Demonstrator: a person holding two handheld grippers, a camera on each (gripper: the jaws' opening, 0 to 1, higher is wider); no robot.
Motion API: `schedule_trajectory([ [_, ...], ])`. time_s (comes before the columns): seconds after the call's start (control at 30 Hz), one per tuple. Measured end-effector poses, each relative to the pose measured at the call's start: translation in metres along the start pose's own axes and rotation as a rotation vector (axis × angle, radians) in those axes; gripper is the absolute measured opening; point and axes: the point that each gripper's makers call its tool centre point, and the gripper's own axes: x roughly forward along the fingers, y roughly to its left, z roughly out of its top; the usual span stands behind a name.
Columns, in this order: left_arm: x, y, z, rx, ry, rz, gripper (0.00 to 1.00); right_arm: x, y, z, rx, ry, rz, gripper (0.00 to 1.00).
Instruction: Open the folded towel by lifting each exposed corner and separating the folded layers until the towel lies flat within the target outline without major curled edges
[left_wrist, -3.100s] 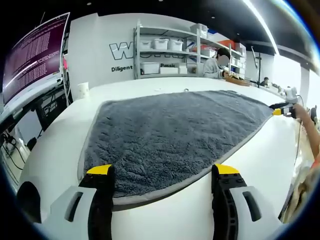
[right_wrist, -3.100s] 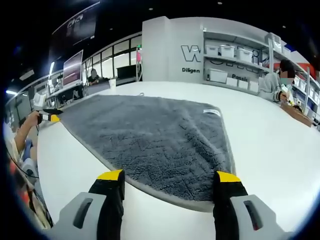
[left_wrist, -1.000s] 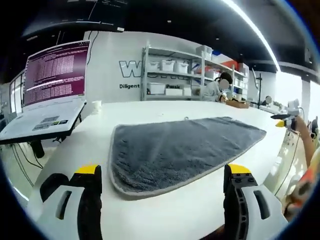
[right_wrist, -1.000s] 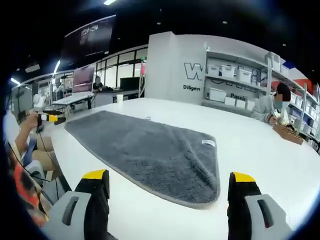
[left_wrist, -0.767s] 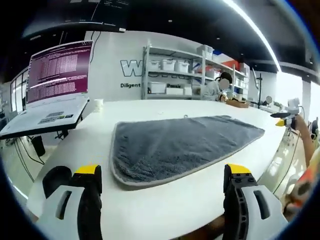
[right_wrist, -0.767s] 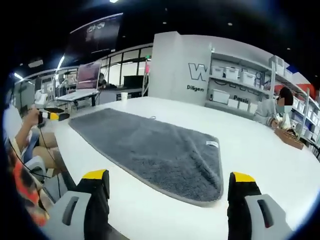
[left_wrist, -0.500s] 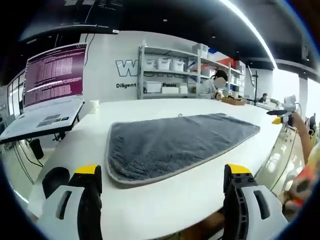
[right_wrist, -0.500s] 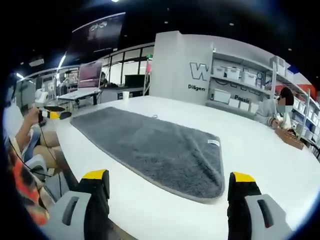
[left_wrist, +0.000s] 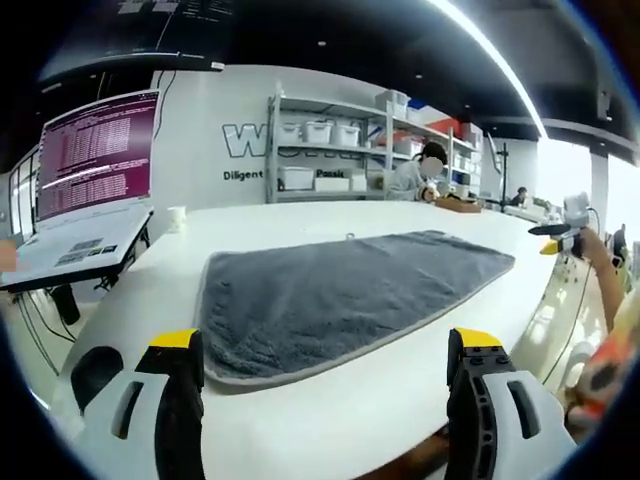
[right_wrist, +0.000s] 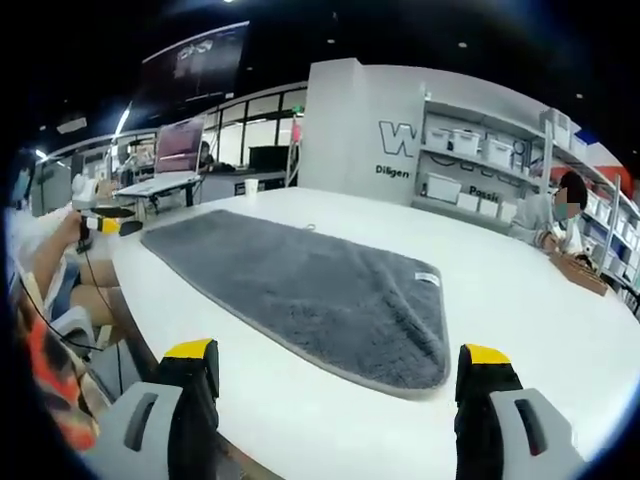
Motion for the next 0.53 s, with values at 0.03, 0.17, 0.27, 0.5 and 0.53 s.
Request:
schedule_trajectory([
  [0.03, 0.001, -0.001, 0.001, -0.001, -0.003, -0.003, 1.0, 0.0, 0.0, -0.001, 0.001, 0.003, 0.0, 0.99],
  [0.17, 0.005, -0.002, 0.004, -0.002, -0.01, -0.013, 1.0, 0.001, -0.003, -0.004, 0.006, 0.009, 0.001, 0.99],
  [0.27, 0.006, -0.005, 0.005, 0.003, -0.012, -0.022, 1.0, 0.002, -0.002, -0.009, 0.003, 0.023, 0.004, 0.99],
  [0.5, 0.009, -0.009, 0.007, 0.009, -0.017, -0.025, 1.0, 0.004, -0.004, -0.012, 0.012, 0.03, 0.007, 0.99],
  [0.53, 0.009, -0.01, 0.008, 0.012, -0.02, -0.022, 1.0, 0.004, -0.004, -0.012, 0.013, 0.027, 0.006, 0.99],
])
